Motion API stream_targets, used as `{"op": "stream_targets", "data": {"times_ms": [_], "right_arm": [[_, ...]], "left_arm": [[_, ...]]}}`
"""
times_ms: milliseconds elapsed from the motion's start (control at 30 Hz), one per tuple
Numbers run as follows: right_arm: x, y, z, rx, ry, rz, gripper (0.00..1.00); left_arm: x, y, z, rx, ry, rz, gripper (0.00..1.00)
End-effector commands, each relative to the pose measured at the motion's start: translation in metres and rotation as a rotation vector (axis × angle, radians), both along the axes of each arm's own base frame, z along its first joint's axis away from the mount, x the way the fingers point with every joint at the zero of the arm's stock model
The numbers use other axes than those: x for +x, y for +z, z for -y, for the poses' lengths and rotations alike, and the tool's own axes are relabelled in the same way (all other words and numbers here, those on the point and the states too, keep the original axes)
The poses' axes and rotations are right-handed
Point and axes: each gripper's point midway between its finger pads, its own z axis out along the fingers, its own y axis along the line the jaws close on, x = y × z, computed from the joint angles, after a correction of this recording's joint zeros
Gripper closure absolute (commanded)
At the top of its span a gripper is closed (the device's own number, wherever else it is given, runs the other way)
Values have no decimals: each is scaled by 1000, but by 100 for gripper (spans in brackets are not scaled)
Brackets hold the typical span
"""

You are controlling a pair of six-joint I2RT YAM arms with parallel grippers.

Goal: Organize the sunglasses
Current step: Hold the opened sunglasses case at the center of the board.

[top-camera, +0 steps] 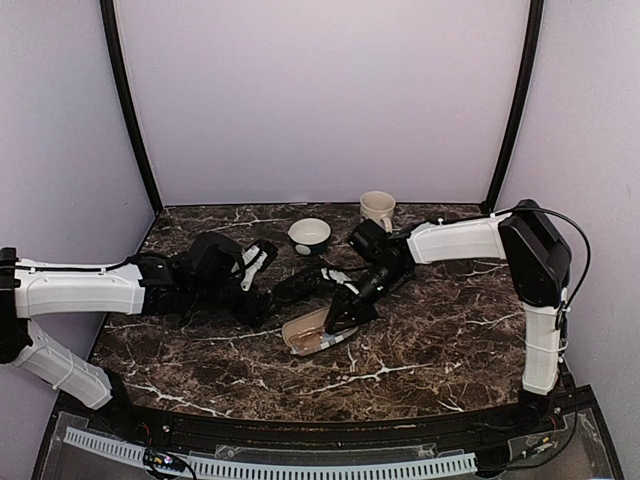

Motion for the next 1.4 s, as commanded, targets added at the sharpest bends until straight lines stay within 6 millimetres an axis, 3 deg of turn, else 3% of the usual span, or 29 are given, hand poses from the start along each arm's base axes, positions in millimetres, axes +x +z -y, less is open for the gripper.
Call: {"op": "stream_targets", "data": {"times_ms": [0, 567, 933, 1167, 1367], "right_arm": [[-4, 8, -2, 57, 21, -20, 83], [-9, -7, 3, 37, 54, -95, 83], [-16, -13, 9, 23, 27, -123, 83], [-18, -15, 11, 31, 9, -127, 83], [-20, -14, 13, 33, -7, -120, 83]], "left_arm": [[4, 6, 5, -28, 2, 4, 28], [4, 4, 11, -38, -15, -13, 28], [-18, -11, 43, -141, -155, -142, 31], [-20, -31, 53, -156, -151, -226, 32], [-28, -31, 66, -212, -191, -270, 34]]}}
